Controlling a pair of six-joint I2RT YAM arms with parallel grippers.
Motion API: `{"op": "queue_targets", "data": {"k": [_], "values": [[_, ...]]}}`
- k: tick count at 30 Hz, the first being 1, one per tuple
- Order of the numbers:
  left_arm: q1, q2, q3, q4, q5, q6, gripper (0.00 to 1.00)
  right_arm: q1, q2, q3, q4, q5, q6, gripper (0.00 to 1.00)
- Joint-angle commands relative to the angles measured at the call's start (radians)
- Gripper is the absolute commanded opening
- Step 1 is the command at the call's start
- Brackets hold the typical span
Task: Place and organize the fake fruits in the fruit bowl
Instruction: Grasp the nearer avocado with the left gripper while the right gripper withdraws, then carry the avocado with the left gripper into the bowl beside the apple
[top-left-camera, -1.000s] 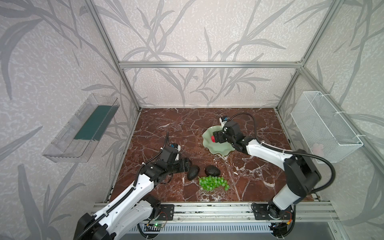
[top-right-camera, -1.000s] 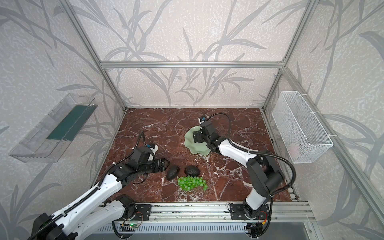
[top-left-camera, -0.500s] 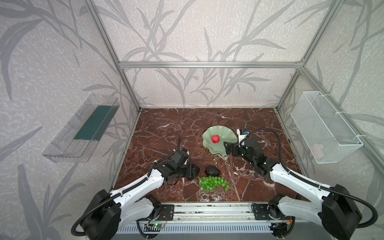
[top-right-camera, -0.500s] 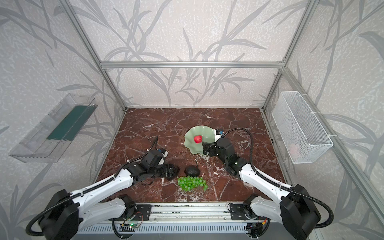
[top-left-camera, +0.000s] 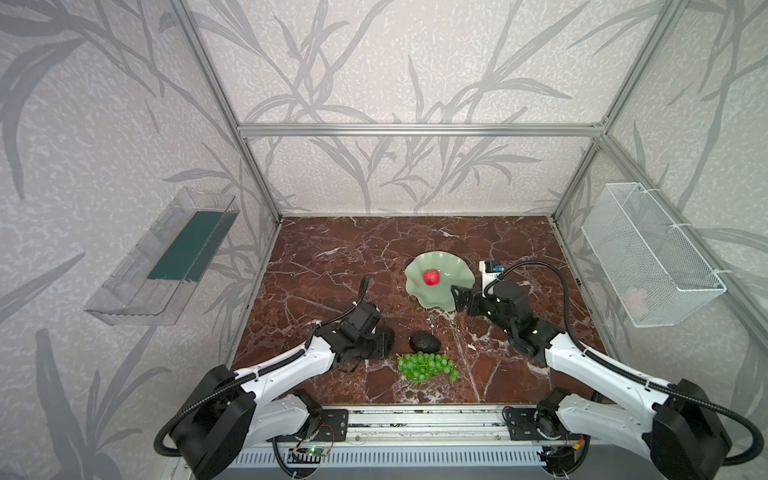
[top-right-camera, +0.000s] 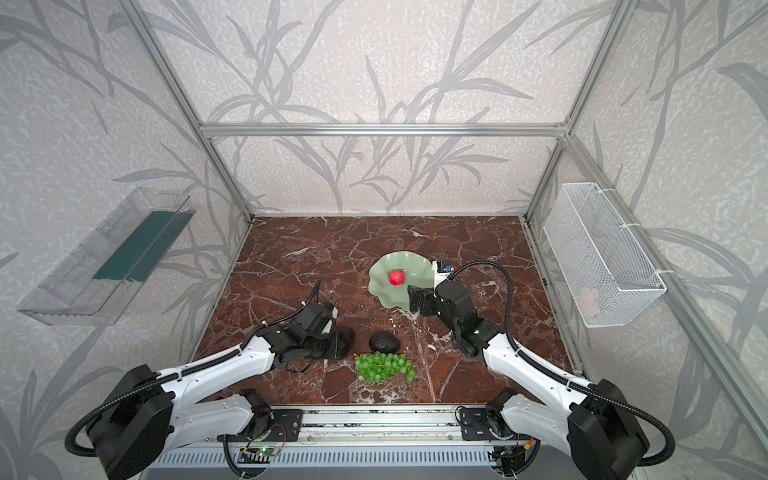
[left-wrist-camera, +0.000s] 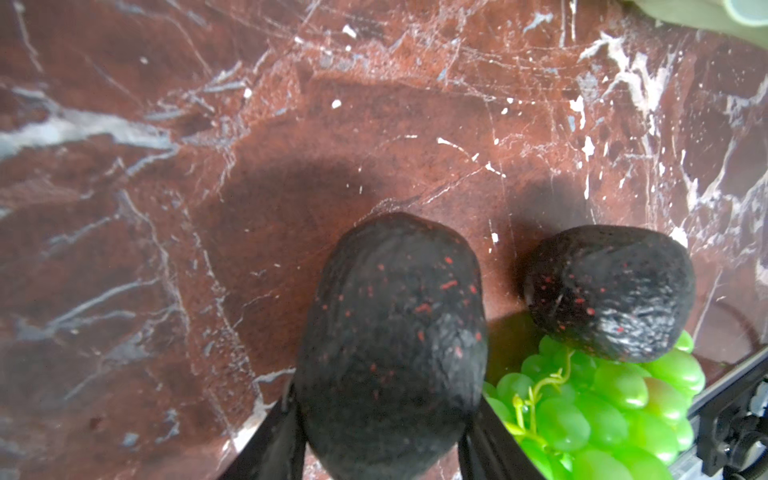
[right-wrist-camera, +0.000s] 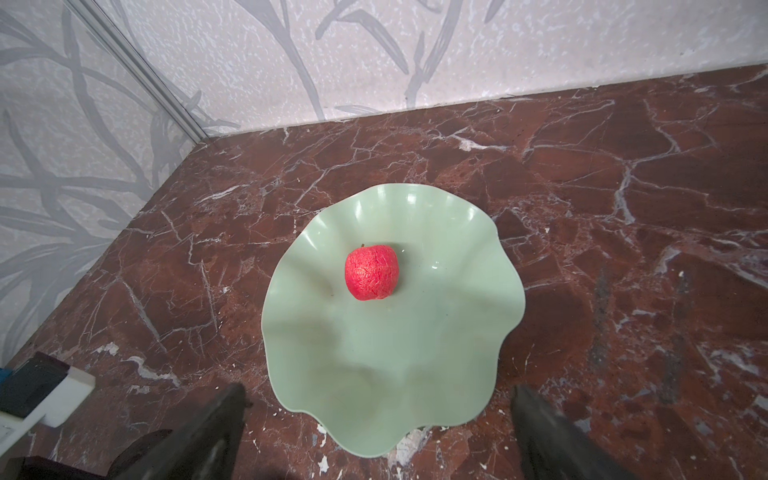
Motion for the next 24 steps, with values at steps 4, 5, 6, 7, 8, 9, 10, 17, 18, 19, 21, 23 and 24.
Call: {"op": "queue_targets", "data": {"k": [4, 5, 6, 7, 8, 9, 10, 17, 18, 19, 21, 23, 24], "values": [[-0.003, -0.053, 0.066, 0.009, -0.031, 0.023, 0.44, 0.004, -0.060, -0.030, -0.026, 0.023, 0.008, 0.98], [-0.003, -0.053, 0.087, 0.014, -0.031, 0.033, 0.44, 0.004, -0.076, -0.037, -0.037, 0.027, 0.009, 0.98], [-0.002, -0.051, 0.106, 0.035, -0.031, 0.042, 0.43, 0.004, -0.094, -0.047, -0.046, 0.029, 0.011, 0.98], [-0.003, -0.047, 0.125, 0.051, -0.030, 0.051, 0.43, 0.005, -0.110, -0.058, -0.053, 0.031, 0.014, 0.98], [-0.002, -0.039, 0.155, 0.059, -0.029, 0.066, 0.43, 0.004, -0.131, -0.070, -0.063, 0.032, 0.018, 0.98], [-0.003, -0.022, 0.193, 0.061, -0.026, 0.086, 0.43, 0.005, -0.154, -0.083, -0.073, 0.031, 0.022, 0.99], [-0.002, -0.001, 0.230, 0.058, -0.023, 0.104, 0.43, 0.004, -0.175, -0.094, -0.082, 0.031, 0.024, 0.99], [-0.005, 0.264, 0.512, 0.105, 0.088, 0.166, 0.43, 0.005, -0.357, -0.169, -0.184, 0.059, 0.043, 0.99], [-0.005, 0.312, 0.551, 0.119, 0.107, 0.171, 0.43, 0.005, -0.383, -0.172, -0.207, 0.065, 0.045, 0.99], [-0.007, 0.364, 0.588, 0.128, 0.122, 0.176, 0.43, 0.004, -0.410, -0.175, -0.230, 0.070, 0.043, 0.99], [-0.013, 0.459, 0.668, 0.122, 0.147, 0.188, 0.42, 0.004, -0.456, -0.176, -0.274, 0.082, 0.040, 0.99], [-0.020, 0.545, 0.747, 0.108, 0.176, 0.196, 0.41, 0.004, -0.494, -0.176, -0.309, 0.091, 0.037, 0.99], [-0.026, 0.588, 0.781, 0.106, 0.181, 0.196, 0.40, 0.004, -0.512, -0.177, -0.326, 0.095, 0.038, 0.99]]}}
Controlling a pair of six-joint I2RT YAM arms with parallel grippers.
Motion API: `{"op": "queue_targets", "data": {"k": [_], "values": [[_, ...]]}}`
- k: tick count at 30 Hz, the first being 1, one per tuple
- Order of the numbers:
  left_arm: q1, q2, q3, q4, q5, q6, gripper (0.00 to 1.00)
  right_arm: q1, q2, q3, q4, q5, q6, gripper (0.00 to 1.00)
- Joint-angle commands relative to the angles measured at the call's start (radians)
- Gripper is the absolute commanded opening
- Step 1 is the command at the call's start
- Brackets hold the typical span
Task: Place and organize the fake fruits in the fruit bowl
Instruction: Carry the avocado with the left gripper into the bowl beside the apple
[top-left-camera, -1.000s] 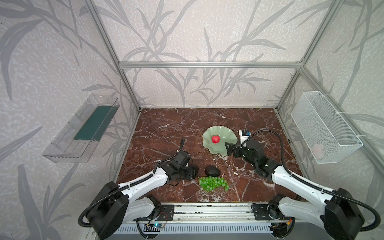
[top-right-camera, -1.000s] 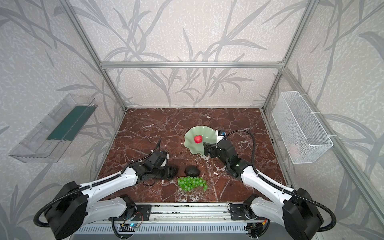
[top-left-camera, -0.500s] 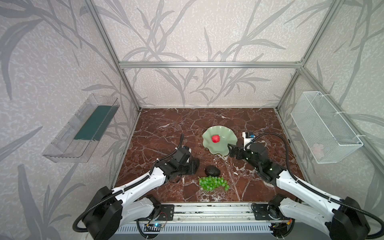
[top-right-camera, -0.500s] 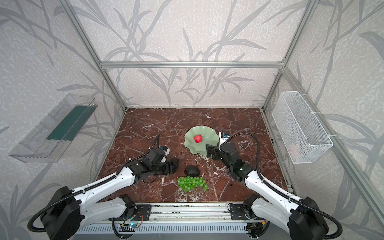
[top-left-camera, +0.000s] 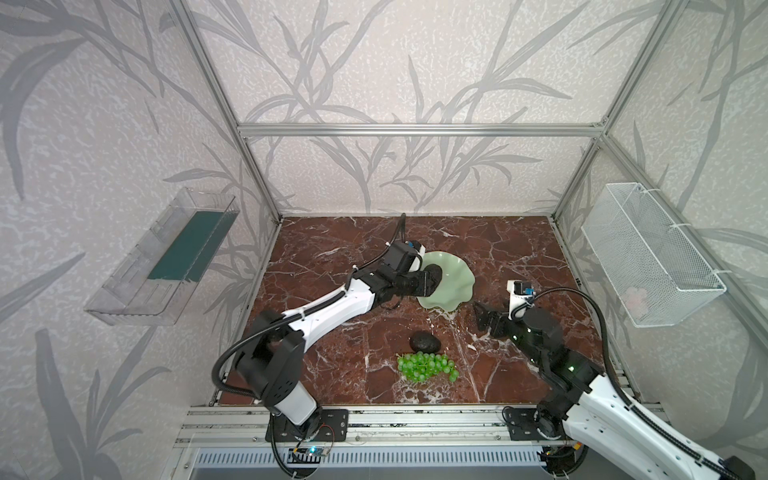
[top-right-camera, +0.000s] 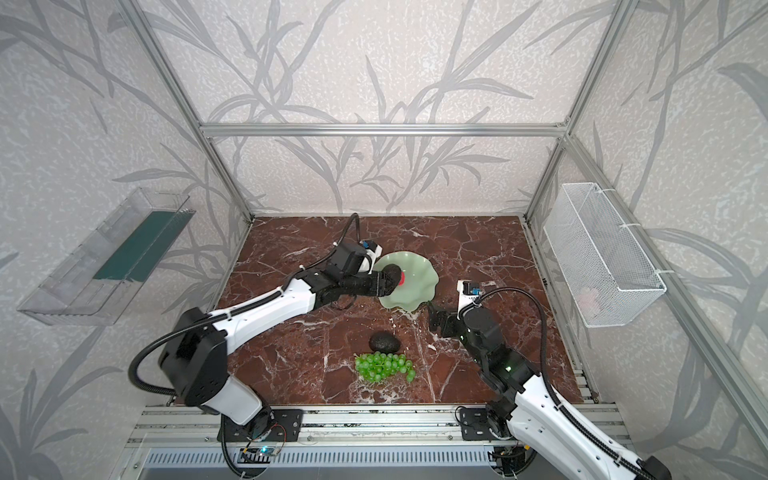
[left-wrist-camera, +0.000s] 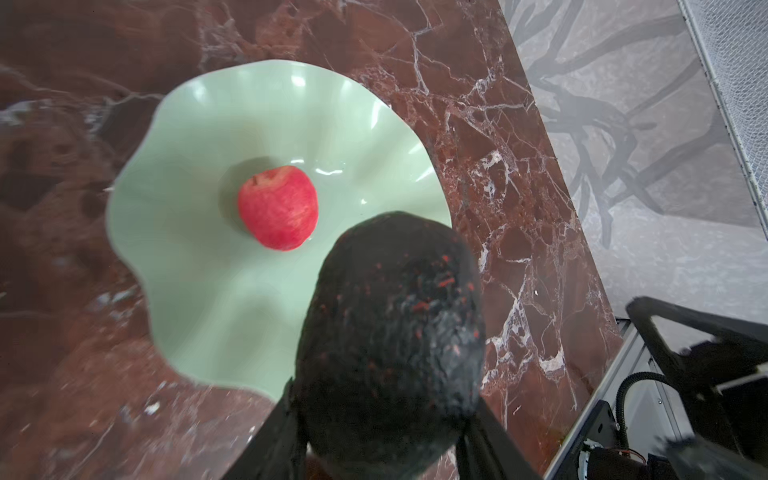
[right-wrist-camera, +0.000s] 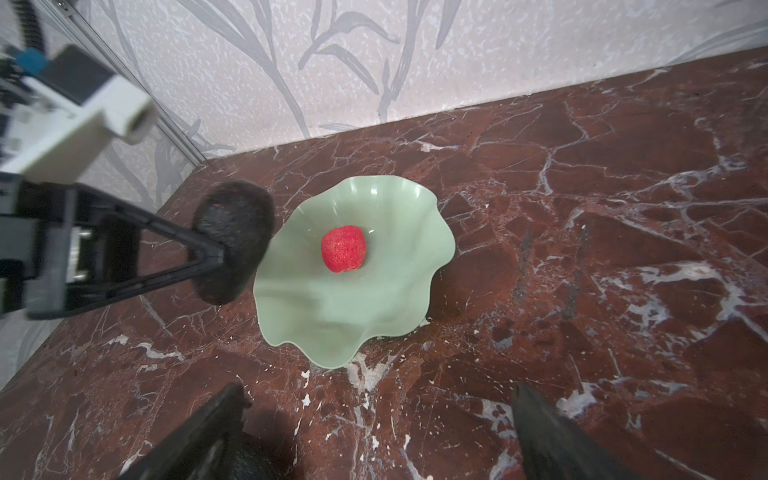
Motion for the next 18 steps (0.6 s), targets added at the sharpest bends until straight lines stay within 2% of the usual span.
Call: {"op": "queue_targets", "data": {"k": [1, 10, 18], "values": [[-0.020, 0.113, 0.102, -0.006, 0.061, 0.035, 0.40, 0.004, -0.053, -0.010, -0.091, 0.035, 0.005, 0.99], [-0.034, 0.374, 0.318, -0.059, 0.063, 0.028, 0.39, 0.005, -0.096, -0.028, -0.125, 0.034, 0.018, 0.99], [-0.033, 0.457, 0.377, -0.104, 0.023, 0.012, 0.41, 0.004, -0.082, -0.028, -0.110, 0.019, 0.021, 0.99]]}}
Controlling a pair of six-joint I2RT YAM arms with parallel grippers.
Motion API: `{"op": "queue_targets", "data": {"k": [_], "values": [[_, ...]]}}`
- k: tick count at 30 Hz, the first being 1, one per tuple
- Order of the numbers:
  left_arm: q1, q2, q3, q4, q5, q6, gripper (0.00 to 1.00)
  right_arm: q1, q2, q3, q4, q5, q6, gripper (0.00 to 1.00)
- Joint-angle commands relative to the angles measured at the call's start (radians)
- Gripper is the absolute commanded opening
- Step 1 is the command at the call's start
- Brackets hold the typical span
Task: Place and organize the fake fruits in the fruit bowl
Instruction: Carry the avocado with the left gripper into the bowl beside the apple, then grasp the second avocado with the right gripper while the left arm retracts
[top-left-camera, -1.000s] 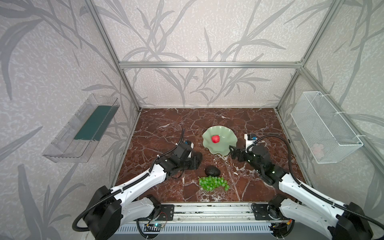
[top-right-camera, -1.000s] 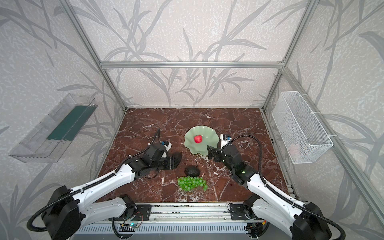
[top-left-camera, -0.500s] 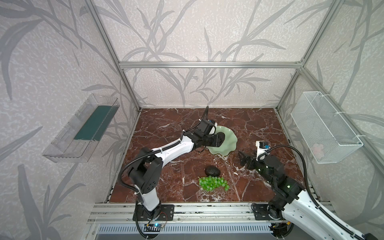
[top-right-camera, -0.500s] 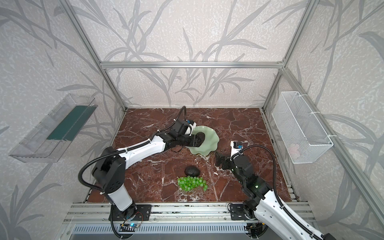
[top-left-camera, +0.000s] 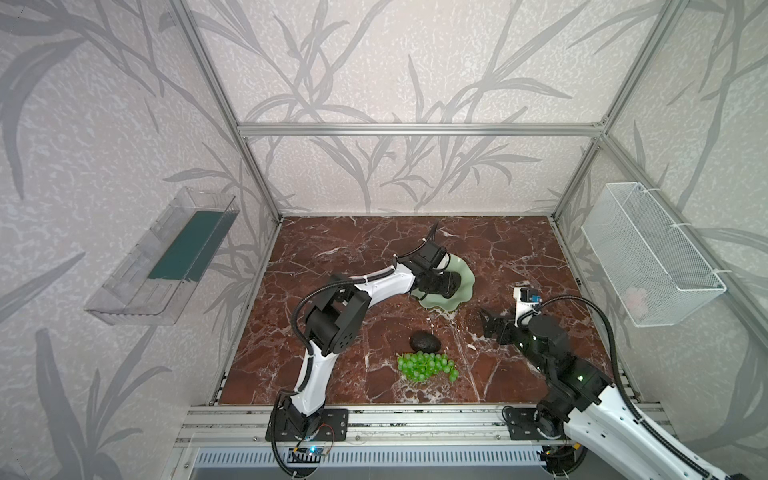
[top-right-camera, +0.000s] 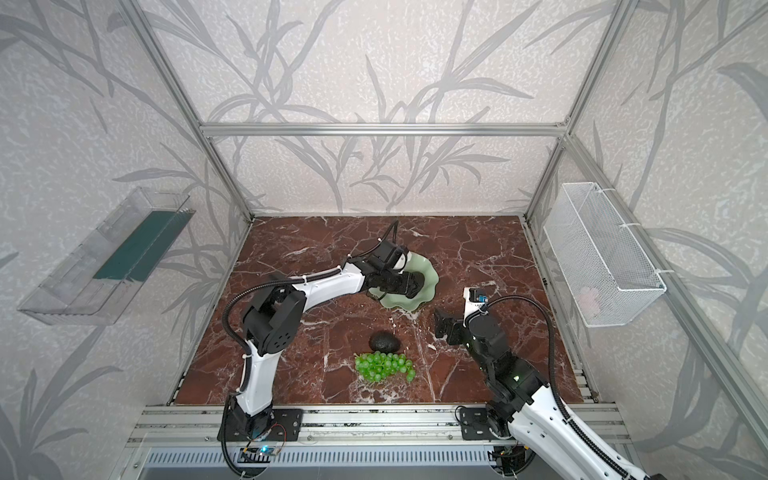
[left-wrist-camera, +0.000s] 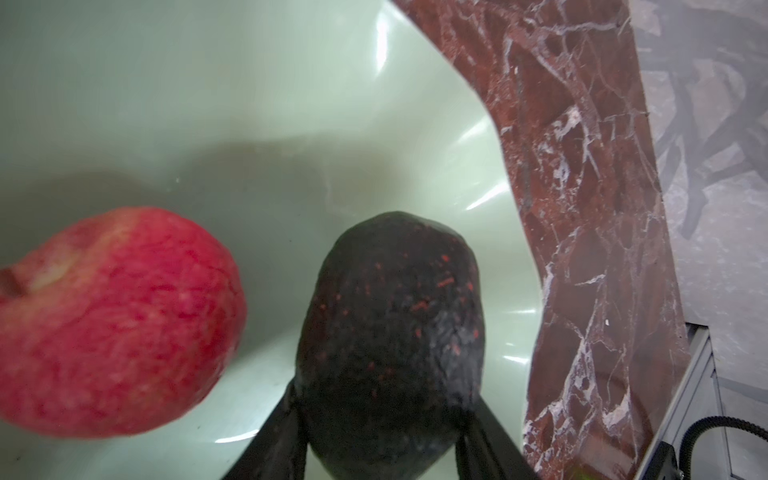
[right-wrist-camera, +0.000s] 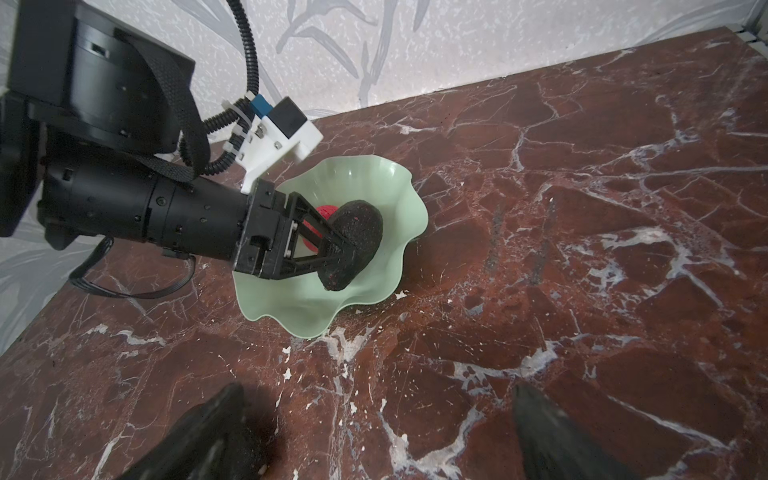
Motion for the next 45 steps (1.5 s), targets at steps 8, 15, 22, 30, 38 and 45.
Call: {"op": "queue_targets", "data": {"k": [8, 15, 22, 30, 38, 45], "values": [[-0.003, 0.007, 0.071, -0.058, 0.002, -0.015, 0.59, 0.004, 0.014, 0.020, -0.008, 0.001, -0.009, 0.99], [0.006, -0.117, 0.035, -0.057, -0.040, 0.003, 0.82, 0.004, 0.106, 0.123, -0.075, -0.065, -0.091, 0.97], [0.043, -0.387, -0.139, 0.018, -0.187, -0.002, 0.83, 0.107, 0.286, 0.225, -0.077, -0.159, -0.179, 0.91], [0.194, -0.849, -0.588, 0.171, -0.366, -0.065, 0.99, 0.324, 0.567, 0.323, -0.032, -0.122, -0.239, 0.88], [0.277, -1.298, -0.867, 0.104, -0.570, 0.018, 0.99, 0.390, 0.827, 0.398, 0.020, -0.121, -0.230, 0.82], [0.295, -1.492, -0.940, 0.020, -0.653, 0.027, 0.99, 0.400, 0.982, 0.453, 0.039, -0.138, -0.215, 0.80]]}}
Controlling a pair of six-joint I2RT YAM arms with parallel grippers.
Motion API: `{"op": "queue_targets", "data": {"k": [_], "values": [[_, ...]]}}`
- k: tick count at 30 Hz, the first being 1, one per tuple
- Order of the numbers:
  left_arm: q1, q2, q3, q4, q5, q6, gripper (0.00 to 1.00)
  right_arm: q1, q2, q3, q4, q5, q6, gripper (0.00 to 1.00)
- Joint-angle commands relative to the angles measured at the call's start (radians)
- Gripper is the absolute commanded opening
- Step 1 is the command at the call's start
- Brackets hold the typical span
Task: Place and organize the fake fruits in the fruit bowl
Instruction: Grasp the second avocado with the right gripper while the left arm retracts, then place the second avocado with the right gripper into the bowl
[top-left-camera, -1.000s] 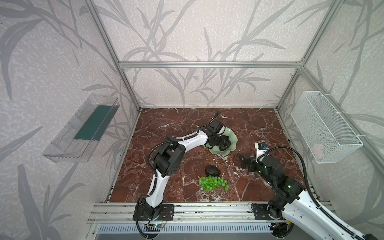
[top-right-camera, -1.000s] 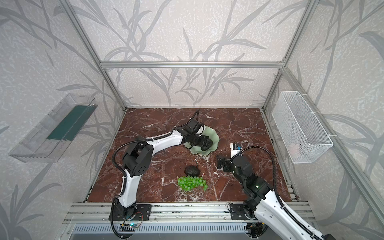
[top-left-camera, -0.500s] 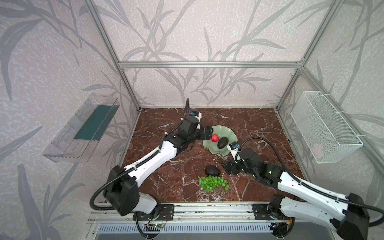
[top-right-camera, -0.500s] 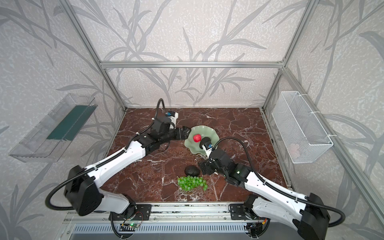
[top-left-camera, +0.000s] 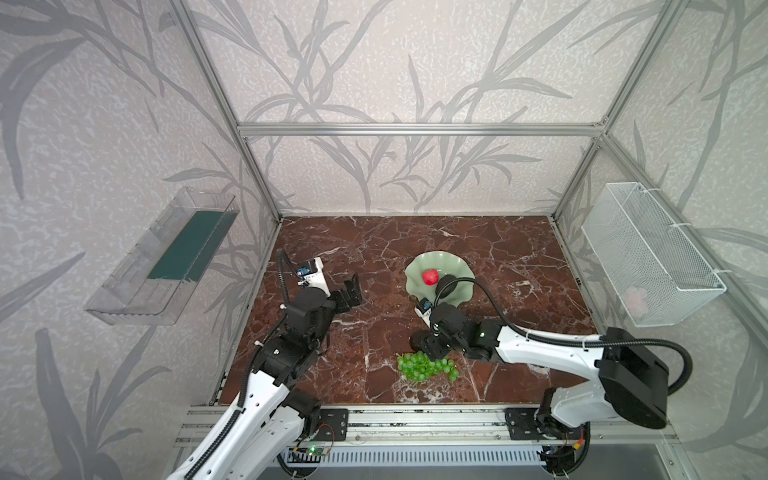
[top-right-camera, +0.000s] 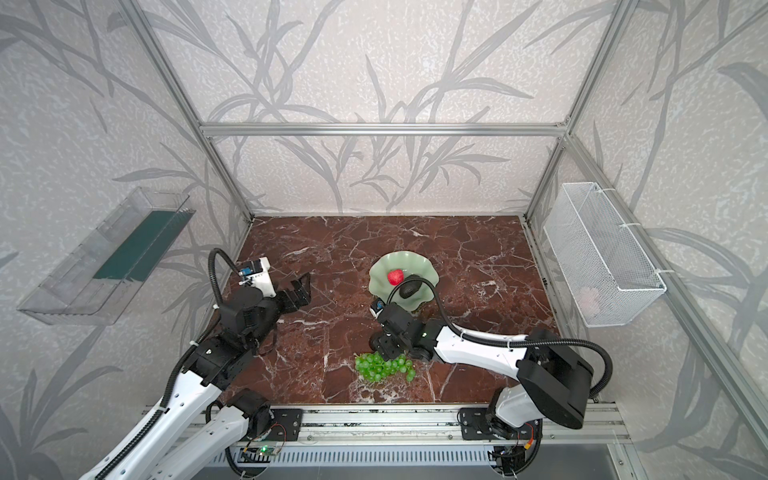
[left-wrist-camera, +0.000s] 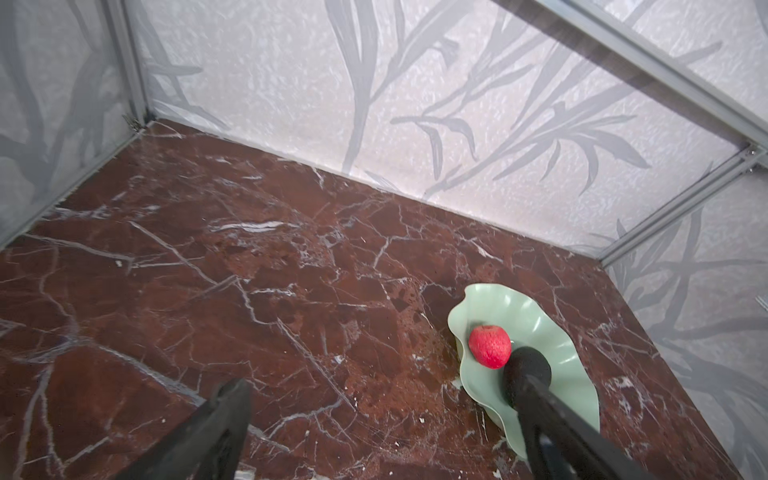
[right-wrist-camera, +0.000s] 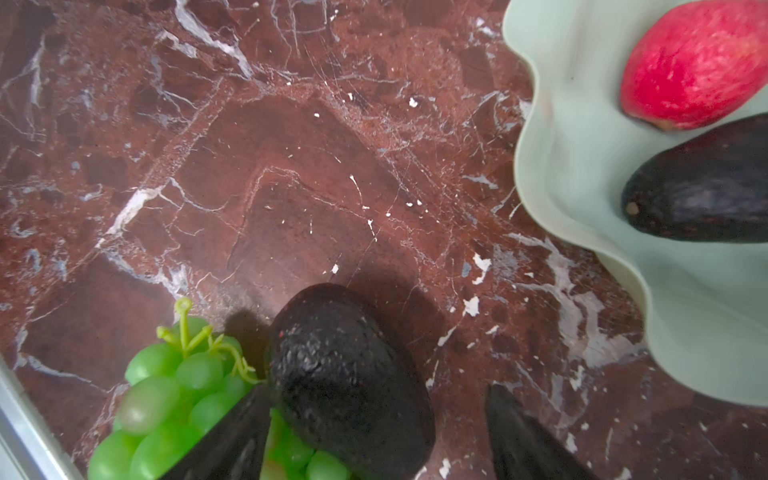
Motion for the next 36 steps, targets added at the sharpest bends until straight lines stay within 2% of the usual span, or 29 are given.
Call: {"op": "queue_targets", "data": {"k": [1, 7, 15, 20, 26, 29, 32, 36], "values": [[0.009, -0.040, -0.030, -0.055, -0.082, 0.016, 0.99, 0.009, 0.052, 0.044, 0.014, -0.006, 0.013, 0.80], [0.012, -0.031, -0.021, -0.067, -0.062, 0.023, 0.99, 0.011, 0.123, 0.076, -0.018, -0.015, 0.025, 0.77], [0.013, 0.002, -0.019, -0.065, -0.042, 0.017, 0.99, 0.011, 0.139, 0.081, -0.022, -0.012, 0.036, 0.58], [0.014, -0.002, -0.019, -0.067, -0.046, 0.016, 0.99, 0.011, 0.053, 0.090, -0.072, 0.044, 0.030, 0.46], [0.015, -0.006, -0.026, -0.064, -0.063, 0.011, 0.99, 0.010, -0.189, 0.098, -0.137, 0.170, -0.009, 0.44], [0.017, -0.007, -0.023, -0.063, -0.055, 0.007, 0.99, -0.015, -0.262, 0.130, -0.154, 0.199, -0.059, 0.44], [0.017, -0.007, -0.024, -0.060, -0.049, 0.003, 0.99, -0.084, -0.240, 0.183, -0.158, 0.166, -0.103, 0.44], [0.018, -0.017, -0.024, -0.070, -0.046, -0.003, 0.99, -0.161, -0.136, 0.247, -0.107, 0.105, -0.162, 0.44]]}}
